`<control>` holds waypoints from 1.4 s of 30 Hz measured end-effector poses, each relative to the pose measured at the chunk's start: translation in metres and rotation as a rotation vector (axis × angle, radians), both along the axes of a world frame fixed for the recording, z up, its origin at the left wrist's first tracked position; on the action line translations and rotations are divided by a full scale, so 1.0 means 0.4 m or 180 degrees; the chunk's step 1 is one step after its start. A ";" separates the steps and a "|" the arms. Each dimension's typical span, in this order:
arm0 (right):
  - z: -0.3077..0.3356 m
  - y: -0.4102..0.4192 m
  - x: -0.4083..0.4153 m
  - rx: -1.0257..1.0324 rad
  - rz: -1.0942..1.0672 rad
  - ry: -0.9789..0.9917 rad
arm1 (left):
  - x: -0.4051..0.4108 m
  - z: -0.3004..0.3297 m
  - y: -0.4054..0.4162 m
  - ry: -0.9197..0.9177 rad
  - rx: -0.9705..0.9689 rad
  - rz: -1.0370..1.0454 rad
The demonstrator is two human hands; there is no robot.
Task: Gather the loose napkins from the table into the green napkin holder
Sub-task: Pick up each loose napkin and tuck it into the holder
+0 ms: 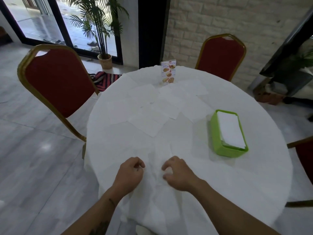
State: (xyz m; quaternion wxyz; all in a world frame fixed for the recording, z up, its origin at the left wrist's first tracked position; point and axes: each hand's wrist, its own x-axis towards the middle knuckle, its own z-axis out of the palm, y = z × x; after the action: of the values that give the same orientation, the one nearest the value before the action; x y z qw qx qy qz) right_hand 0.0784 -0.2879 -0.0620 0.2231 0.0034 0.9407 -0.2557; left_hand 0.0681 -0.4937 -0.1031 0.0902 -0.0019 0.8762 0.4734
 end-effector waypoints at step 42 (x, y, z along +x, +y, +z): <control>0.248 0.429 -0.147 -0.0674 -0.1920 0.1462 | -0.136 0.230 0.500 -0.0364 0.0500 -0.0487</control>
State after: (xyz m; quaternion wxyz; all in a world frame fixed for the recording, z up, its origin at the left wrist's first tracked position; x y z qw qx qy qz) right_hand 0.0196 -0.1163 0.0370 -0.0793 0.1993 0.8913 -0.3994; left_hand 0.0138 -0.2938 -0.0110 0.1757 0.0450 0.8274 0.5315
